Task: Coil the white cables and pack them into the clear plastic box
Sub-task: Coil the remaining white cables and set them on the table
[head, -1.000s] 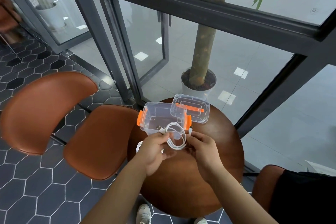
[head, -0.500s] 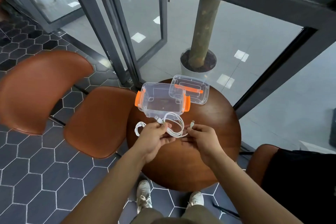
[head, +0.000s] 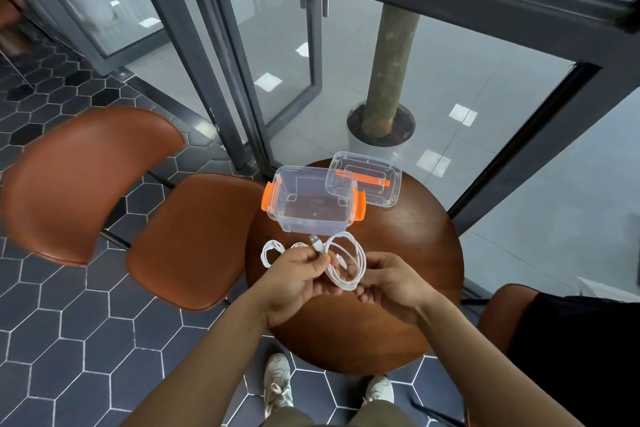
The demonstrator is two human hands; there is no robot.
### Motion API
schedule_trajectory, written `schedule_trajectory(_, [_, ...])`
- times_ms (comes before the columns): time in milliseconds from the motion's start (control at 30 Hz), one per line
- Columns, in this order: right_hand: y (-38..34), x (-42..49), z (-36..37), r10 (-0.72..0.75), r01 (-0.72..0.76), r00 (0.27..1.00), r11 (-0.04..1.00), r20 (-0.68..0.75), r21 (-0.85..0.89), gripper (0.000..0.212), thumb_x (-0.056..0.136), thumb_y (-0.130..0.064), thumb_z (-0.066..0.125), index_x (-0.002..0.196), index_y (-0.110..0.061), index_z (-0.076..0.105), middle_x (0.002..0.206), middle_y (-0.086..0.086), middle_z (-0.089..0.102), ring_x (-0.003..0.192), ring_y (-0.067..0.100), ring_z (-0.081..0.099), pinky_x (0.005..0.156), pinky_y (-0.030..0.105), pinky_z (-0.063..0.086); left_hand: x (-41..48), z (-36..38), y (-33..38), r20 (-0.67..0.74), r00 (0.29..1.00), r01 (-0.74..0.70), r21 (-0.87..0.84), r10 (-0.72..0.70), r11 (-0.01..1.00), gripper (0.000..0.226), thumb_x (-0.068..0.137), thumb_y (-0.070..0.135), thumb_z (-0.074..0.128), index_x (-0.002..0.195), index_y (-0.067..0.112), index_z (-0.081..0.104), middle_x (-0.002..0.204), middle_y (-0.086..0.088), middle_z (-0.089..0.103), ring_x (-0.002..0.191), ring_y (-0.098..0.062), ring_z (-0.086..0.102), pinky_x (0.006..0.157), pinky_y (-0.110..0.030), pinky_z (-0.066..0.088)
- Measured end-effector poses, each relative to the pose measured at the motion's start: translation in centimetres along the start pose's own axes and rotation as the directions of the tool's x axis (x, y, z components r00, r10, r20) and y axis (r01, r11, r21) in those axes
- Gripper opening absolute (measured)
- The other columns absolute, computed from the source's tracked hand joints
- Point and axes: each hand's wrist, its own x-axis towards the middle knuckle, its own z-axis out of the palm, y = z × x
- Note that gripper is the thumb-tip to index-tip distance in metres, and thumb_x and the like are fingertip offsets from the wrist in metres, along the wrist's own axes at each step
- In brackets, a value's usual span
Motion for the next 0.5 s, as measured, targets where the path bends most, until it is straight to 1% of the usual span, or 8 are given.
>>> schedule_trajectory(67, [-0.3,0.0,-0.3,-0.021,0.018,0.998,0.998,0.063,0.053,0.019,0.093,0.007,0.059,0.11,0.012,0.065,0.073,0.011,0.066,0.06,0.013,0.058,0.054,0.021,0.052,0.0,0.1,0.1,-0.015,1.0,0.009,0.009,-0.008,1.0,0.026,0.104,0.008,0.043,0.111,-0.008,0.062,0.107,-0.025,0.071,0.096,-0.033,0.071,0.071,-0.033,0.058])
schedule_trajectory(200, [-0.5,-0.2,-0.4,-0.069,0.063,0.991,0.996,0.118,0.059,0.015,0.091,0.007,0.061,0.104,0.007,0.067,0.072,0.009,0.068,0.06,0.014,0.057,0.052,0.022,0.045,0.1,0.0,0.1,-0.048,0.997,0.071,0.049,-0.068,0.996,0.029,0.104,0.008,0.045,0.117,-0.016,0.057,0.116,-0.031,0.068,0.102,-0.039,0.071,0.071,-0.035,0.06])
schedule_trajectory(233, [-0.2,-0.1,-0.3,-0.079,0.072,0.992,0.994,0.096,0.078,0.016,0.09,0.006,0.063,0.105,0.006,0.068,0.074,0.011,0.068,0.061,0.015,0.058,0.052,0.023,0.046,0.2,-0.1,0.1,-0.061,0.995,0.084,0.062,-0.08,0.995,0.029,0.104,0.009,0.046,0.116,-0.015,0.058,0.116,-0.029,0.068,0.103,-0.039,0.071,0.071,-0.036,0.061])
schedule_trajectory(300, [0.2,-0.1,0.3,-0.089,0.09,0.996,0.991,-0.017,0.098,0.02,0.093,0.002,0.063,0.112,0.005,0.064,0.083,0.016,0.067,0.065,0.018,0.061,0.054,0.025,0.05,0.3,-0.3,0.4,-0.128,0.988,0.104,0.11,-0.089,0.989,0.025,0.103,0.009,0.049,0.11,-0.011,0.062,0.113,-0.025,0.07,0.1,-0.036,0.073,0.071,-0.036,0.061])
schedule_trajectory(367, [0.4,-0.4,1.0,-0.094,0.105,0.987,0.991,-0.13,0.08,0.025,0.099,-0.01,0.058,0.118,0.006,0.058,0.09,0.019,0.068,0.07,0.021,0.064,0.057,0.028,0.054,0.6,-0.5,0.5,-0.208,0.975,0.12,0.199,-0.078,0.973,0.022,0.102,0.01,0.052,0.106,-0.008,0.065,0.112,-0.022,0.069,0.097,-0.033,0.073,0.072,-0.039,0.062])
schedule_trajectory(433, [0.4,-0.8,1.8,-0.131,0.13,0.975,0.991,-0.181,-0.019,0.032,0.097,-0.023,0.064,0.117,0.001,0.057,0.095,0.02,0.07,0.074,0.023,0.068,0.058,0.031,0.056,0.8,-0.6,0.4,-0.259,0.964,0.134,0.271,-0.062,0.953,0.022,0.102,0.011,0.052,0.108,-0.006,0.065,0.114,-0.02,0.068,0.098,-0.034,0.072,0.074,-0.042,0.063])
schedule_trajectory(467, [0.4,-1.0,2.1,-0.188,0.161,0.96,0.977,-0.209,-0.139,0.035,0.091,-0.026,0.073,0.114,-0.005,0.057,0.096,0.02,0.071,0.074,0.023,0.069,0.059,0.032,0.057,0.9,-0.5,0.4,-0.267,0.962,0.138,0.292,-0.058,0.946,0.022,0.102,0.011,0.053,0.11,-0.005,0.065,0.114,-0.019,0.069,0.097,-0.034,0.073,0.075,-0.043,0.063])
schedule_trajectory(500, [0.4,-1.1,2.2,-0.273,0.195,0.932,0.932,-0.237,-0.307,0.038,0.084,-0.025,0.08,0.111,-0.011,0.057,0.095,0.017,0.073,0.074,0.021,0.07,0.06,0.033,0.059,1.0,-0.3,0.3,-0.263,0.963,0.142,0.305,-0.059,0.942,0.022,0.102,0.011,0.053,0.111,-0.004,0.065,0.114,-0.018,0.07,0.096,-0.033,0.073,0.077,-0.044,0.063])
